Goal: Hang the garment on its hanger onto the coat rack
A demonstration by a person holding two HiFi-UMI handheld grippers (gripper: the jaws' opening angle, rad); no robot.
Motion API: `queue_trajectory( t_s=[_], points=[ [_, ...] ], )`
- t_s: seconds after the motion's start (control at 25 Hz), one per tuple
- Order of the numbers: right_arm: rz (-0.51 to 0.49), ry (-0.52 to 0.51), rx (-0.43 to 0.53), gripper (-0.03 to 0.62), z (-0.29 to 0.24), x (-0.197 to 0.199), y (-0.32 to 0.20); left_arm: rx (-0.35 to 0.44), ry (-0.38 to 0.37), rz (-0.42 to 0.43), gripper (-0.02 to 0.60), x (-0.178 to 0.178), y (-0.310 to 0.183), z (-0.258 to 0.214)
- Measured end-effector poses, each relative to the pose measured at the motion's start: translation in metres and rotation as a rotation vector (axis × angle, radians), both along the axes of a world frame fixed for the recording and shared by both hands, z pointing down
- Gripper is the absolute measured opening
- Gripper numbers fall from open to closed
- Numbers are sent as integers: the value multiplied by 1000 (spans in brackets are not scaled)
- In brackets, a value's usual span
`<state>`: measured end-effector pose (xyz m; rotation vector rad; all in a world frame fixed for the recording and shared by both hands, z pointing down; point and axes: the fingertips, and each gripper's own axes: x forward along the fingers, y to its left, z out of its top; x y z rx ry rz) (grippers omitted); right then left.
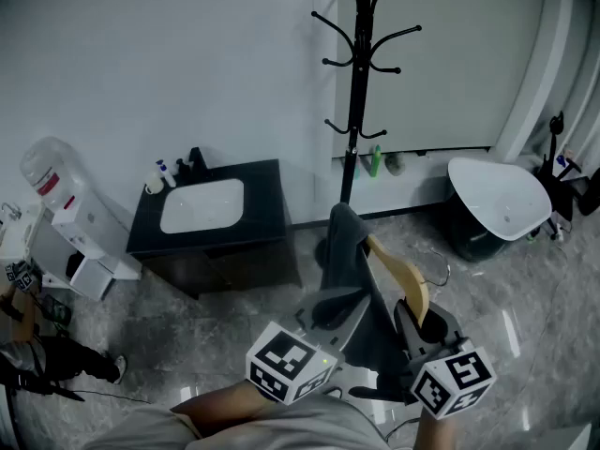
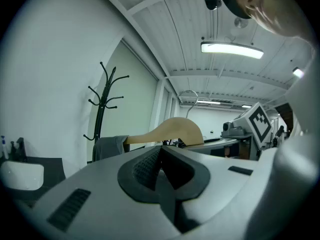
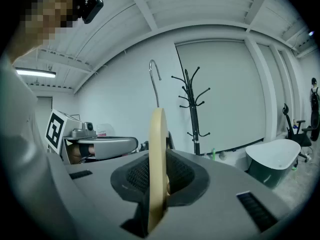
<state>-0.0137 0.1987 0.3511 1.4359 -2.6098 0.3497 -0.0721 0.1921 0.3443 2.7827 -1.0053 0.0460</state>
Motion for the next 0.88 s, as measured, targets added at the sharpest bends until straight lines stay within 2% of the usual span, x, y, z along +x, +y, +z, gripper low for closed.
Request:
queue_trajectory(
  t_s=[0.88],
  points=[
    [-45,-6,26,60,-10,11,4,15,-7,5,5,13,6,-1]
  ],
)
